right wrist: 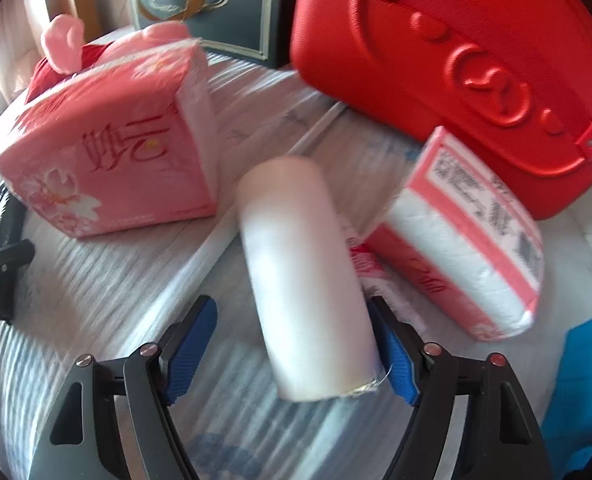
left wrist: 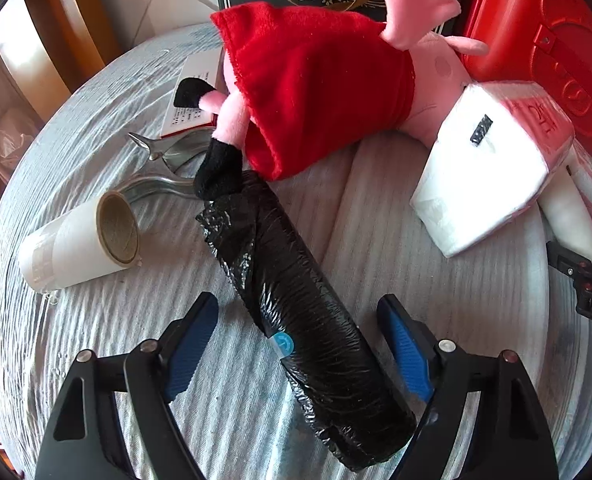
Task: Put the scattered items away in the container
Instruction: 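Reach the left tool to the black umbrella while the right tool reaches the white roll, then grasp the black umbrella with the left tool while the right tool grasps the white roll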
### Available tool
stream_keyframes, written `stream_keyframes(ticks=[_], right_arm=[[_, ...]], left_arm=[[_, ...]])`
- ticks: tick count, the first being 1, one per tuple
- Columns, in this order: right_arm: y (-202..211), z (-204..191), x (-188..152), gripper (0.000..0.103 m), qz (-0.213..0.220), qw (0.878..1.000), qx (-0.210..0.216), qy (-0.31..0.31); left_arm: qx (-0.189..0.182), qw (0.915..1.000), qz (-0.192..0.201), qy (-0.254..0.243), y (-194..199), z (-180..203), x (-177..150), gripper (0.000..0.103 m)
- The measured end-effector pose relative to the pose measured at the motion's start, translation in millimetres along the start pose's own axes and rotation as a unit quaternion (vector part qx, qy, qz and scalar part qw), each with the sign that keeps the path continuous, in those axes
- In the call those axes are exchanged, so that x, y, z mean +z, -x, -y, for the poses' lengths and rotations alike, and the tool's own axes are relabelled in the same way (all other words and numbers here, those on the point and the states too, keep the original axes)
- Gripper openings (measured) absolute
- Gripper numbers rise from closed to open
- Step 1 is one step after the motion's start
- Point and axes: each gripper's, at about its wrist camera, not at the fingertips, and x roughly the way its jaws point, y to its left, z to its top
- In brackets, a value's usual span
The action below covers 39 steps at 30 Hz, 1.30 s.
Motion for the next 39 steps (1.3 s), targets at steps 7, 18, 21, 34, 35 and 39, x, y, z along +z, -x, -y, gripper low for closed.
stream_keyframes(ticks=[7,18,21,34,35,39], right_arm=[[14,-15,-7,0.046,-0.010,1.000,0.019,-0.015],[77,-31,-52,0.044,-0.003,0.997,0.026,-0.079],[93,-36,-67,0.044,-0.004,0.995,0.027,-0.092],[166,-54,-106,0.044,0.010,0.993,0.025,-0.114],[175,-58,-105,0.044,0.017,0.994,0.021,-0.110],[221,-68,-109,0.044,0.047,0.994,0.017,-0.101]], left_arm=[[-0.022,0.9994,-0.002,-0.025,14,7,-9,0.036],[-0.030,0.9983,0.006,-0.050,55,6,-44,0.035],[-0.029,0.9981,0.007,-0.055,69,6,-51,0.035],[-0.027,0.9958,0.042,-0.077,148,-12,-63,0.035],[-0.027,0.9954,0.046,-0.079,157,-13,-65,0.035],[-0.022,0.9941,0.064,-0.085,192,-15,-72,0.035]])
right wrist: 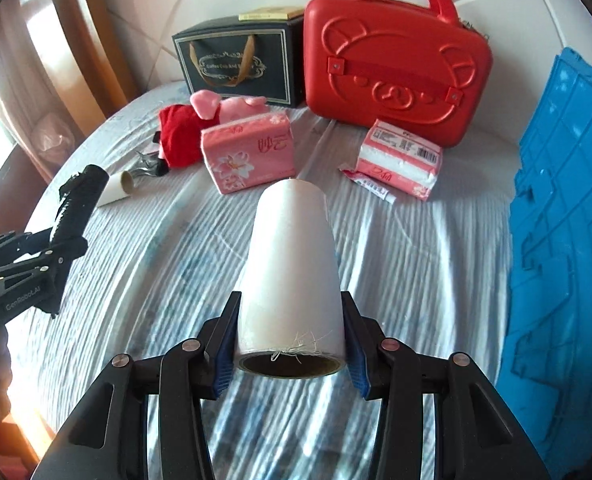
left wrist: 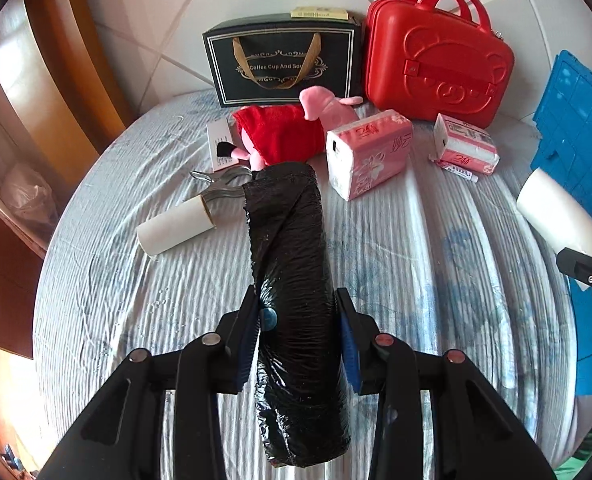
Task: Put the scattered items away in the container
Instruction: 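Grasp the black umbrella with the left tool while the right tool grasps the white roll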
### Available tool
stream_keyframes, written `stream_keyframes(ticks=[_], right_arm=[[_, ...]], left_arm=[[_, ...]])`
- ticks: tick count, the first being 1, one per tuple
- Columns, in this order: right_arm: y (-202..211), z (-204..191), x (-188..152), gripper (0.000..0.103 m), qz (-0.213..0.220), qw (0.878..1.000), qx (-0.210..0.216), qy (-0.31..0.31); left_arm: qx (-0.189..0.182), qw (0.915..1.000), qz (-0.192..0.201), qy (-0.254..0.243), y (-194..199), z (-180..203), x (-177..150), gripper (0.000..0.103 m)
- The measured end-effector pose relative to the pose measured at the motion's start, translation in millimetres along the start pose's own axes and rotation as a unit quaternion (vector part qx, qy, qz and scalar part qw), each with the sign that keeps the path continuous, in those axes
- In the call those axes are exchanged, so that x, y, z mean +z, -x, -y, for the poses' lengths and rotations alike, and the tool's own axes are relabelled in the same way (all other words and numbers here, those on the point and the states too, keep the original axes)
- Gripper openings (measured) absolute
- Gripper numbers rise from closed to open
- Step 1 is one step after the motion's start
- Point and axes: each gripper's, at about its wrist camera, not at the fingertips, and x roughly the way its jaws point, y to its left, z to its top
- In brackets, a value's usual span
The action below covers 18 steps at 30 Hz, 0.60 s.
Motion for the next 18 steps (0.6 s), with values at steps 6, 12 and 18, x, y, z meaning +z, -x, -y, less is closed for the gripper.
stream_keyframes(ticks=[6,12,18], right_arm=[[73,-10,-7,0.044,0.044,0.999,0.017,0.008],[127,-8,-17,0.044,0.070,0.997,0.031,0.006],[168,-1,-27,0.044,0.091,0.995,0.031,0.012]], left_arm=[[0.000,0.9996,0.027,0.005,48,3,0,0.035],[-0.001,0.9984,0.055,0.006,95,15,1,0.035],[-0.001,0.9967,0.080,0.007,136,30,1,0.035]])
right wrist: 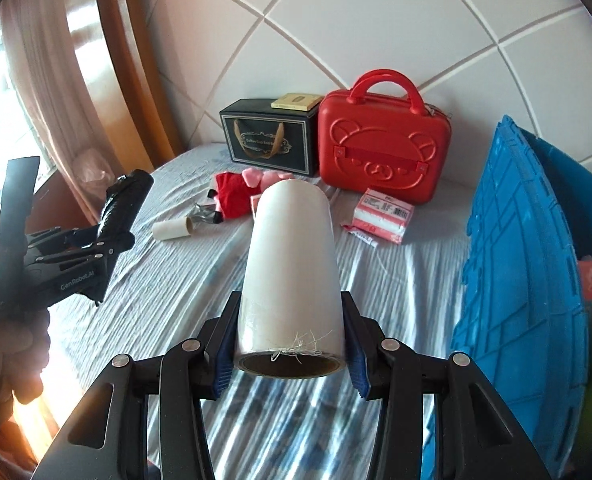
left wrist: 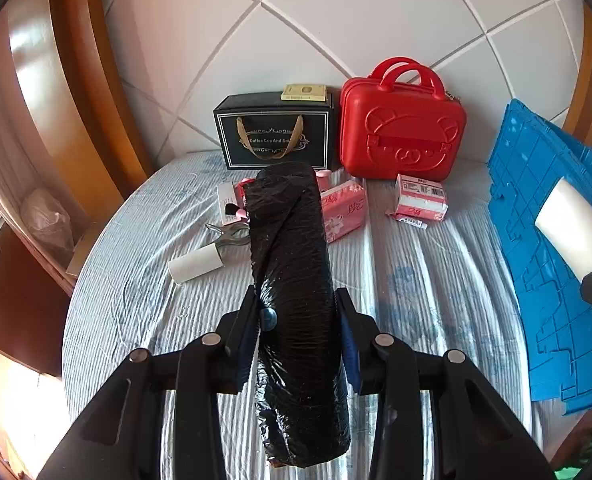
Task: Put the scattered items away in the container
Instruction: 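Grasp the black umbrella with the left tool while the right tool grasps the white roll, then carry the umbrella and white roll over the blue crate with both tools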
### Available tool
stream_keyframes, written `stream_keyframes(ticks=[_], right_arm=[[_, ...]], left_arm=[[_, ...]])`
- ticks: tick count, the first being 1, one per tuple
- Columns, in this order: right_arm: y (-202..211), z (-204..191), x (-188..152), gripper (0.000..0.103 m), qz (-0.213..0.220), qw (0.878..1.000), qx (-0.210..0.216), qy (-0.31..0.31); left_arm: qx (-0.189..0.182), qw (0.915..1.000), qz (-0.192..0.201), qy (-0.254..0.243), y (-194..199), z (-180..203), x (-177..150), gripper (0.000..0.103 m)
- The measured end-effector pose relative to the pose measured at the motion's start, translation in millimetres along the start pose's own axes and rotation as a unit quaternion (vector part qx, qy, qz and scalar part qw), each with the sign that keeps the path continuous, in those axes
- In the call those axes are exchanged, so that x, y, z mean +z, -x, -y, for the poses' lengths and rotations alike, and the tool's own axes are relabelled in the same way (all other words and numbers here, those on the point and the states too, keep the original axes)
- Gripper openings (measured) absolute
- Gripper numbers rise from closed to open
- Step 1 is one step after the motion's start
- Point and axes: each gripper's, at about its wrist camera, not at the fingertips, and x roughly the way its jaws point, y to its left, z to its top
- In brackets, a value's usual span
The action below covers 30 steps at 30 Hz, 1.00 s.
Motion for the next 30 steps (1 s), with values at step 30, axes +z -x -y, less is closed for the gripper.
stream_keyframes(ticks=[30], right_arm=[[155,94,-1,0.045,0.110,0.994,0.014,-0.008]], left_arm=[[-0.011,0.9977,0.065,-0.017,110,104,41,0.035]])
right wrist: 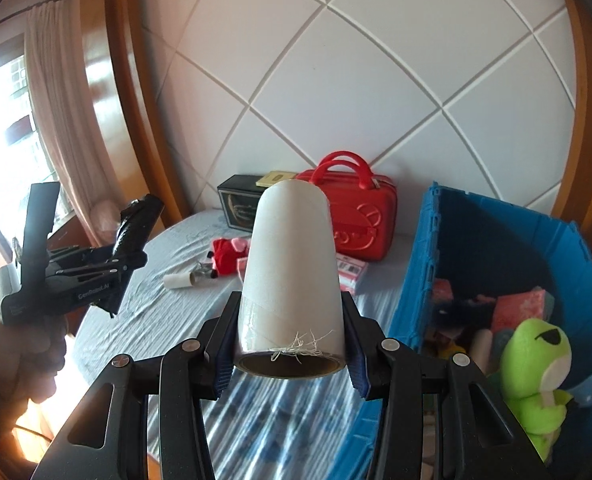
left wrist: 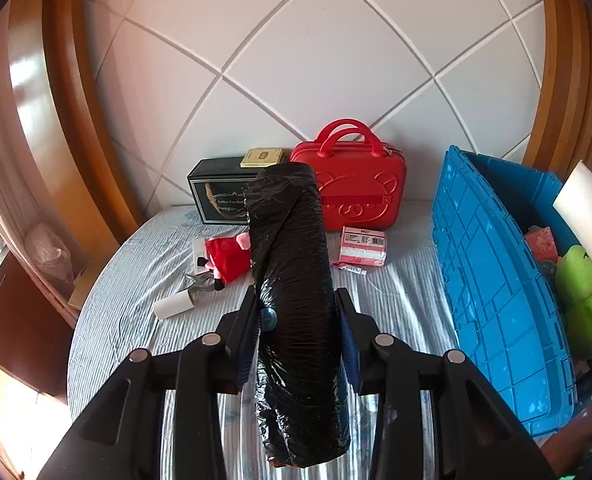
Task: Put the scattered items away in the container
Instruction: 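Carry the umbrella and white roll over the blue crate with both tools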
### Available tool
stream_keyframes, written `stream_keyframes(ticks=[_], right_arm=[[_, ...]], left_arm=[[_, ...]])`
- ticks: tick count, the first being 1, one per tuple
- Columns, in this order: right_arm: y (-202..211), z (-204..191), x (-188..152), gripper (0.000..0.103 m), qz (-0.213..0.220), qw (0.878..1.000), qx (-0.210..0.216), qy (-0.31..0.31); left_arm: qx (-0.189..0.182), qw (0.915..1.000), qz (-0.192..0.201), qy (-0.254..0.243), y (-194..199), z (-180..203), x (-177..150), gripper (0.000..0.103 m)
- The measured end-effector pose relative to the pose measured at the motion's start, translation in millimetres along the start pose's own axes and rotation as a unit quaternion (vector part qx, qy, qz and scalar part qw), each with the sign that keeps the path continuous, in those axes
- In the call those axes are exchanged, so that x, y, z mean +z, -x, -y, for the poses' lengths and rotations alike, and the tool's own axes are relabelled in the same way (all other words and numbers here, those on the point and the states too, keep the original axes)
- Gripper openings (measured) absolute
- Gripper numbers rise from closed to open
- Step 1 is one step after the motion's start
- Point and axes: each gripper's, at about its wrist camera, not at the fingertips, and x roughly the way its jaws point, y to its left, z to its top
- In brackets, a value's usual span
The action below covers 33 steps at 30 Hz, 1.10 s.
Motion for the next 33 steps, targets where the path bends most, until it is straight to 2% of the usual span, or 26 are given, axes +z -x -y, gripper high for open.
stream_keyframes(ticks=[17,33], right_arm=[[50,129,8,0.045,0.036,0.996,-0.066,-0.050],[69,237,0,0.045,0.039,0.988,-0.111,-0.102]], left_arm=[[-0.049,0.9962,0.024,-0.069,12,119,59,0.035],[-0.113,0.9829,0.039,-0.140,-10,258,123,0.035]])
